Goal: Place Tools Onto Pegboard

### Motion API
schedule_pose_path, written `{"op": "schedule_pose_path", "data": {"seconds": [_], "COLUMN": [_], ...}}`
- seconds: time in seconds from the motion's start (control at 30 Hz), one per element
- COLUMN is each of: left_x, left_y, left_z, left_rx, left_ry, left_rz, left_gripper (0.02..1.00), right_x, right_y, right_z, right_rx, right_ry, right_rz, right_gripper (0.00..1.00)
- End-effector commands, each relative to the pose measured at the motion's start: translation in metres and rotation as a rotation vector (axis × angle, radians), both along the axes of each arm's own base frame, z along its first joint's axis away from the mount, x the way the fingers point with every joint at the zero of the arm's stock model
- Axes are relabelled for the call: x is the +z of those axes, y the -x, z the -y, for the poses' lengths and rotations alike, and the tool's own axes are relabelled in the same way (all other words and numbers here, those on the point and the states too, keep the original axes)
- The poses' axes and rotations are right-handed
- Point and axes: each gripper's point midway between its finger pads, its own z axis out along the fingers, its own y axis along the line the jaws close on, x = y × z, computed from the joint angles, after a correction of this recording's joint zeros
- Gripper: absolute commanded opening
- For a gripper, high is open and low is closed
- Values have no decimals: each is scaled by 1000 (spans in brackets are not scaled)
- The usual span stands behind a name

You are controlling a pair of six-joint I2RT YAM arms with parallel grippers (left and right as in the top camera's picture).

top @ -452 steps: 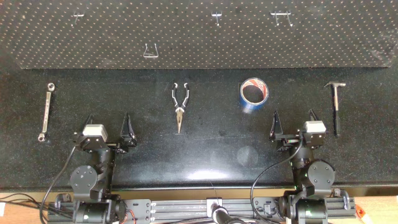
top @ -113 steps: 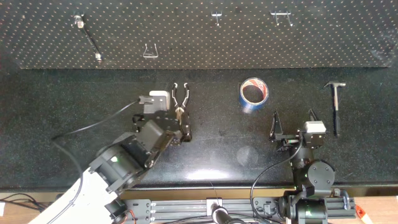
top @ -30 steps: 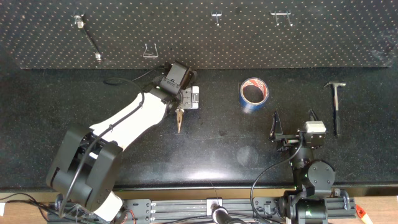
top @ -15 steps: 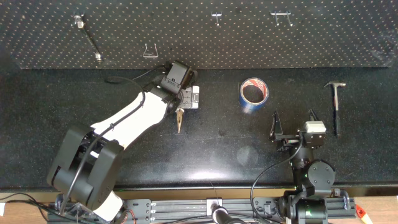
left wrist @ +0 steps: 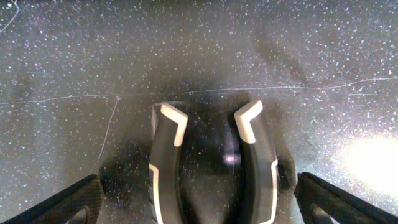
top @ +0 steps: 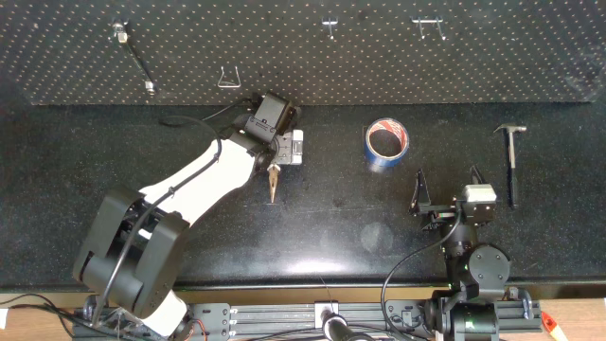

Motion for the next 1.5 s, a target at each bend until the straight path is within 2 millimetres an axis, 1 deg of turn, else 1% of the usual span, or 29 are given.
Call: {"op": "schedule_pose_path", "data": {"seconds": [0.03,0.2,0.43,0.47,0.5,0.57,0.63,0.7,0.73,0.87,1.1,1.23,1.3,1.37,1.4,1.5], "left_x": [-14,-18,-18,-18,-18,-18,-18,-18,-18,-18,-19,-26,-27,-27,-27,-27], "left_y": [1,2,2,2,2,3,2,2,2,2,4,11,11,11,11,9], "left_z": [0,-1,-1,-1,-1,0,0,0,0,0,-1,-5,-4,-4,-4,-3], "left_rx": [-13,-37,-40,-39,-26,-1,40,44,43,92,94,92,92,92,92,93], "left_ry": [-14,-33,-36,-36,-29,-15,2,5,6,27,23,0,-1,0,0,6], "left_rz": [-28,-37,-38,-38,-39,-43,-45,-44,-45,-50,-57,-91,-92,-92,-92,-83], "left_gripper": [996,998,1000,996,972,972,945,910,873,792,785,733,684,673,647,636], "right_x": [-1,-1,-1,-1,-1,-1,-1,-1,-1,-1,-1,-1,-1,-1,-1,-1], "right_y": [0,0,0,0,0,0,0,0,0,0,0,0,0,0,0,0], "right_z": [0,0,0,0,0,0,0,0,0,0,0,0,0,0,0,0], "right_rx": [1,1,1,1,1,1,1,1,1,1,1,1,1,1,1,1], "right_ry": [14,14,14,14,14,14,14,14,14,14,14,14,14,14,14,14], "right_rz": [-1,-1,-1,-1,-1,-1,-1,-1,-1,-1,-1,-1,-1,-1,-1,-1], "right_gripper": [963,965,965,965,965,965,963,965,965,963,965,965,965,965,965,965]}}
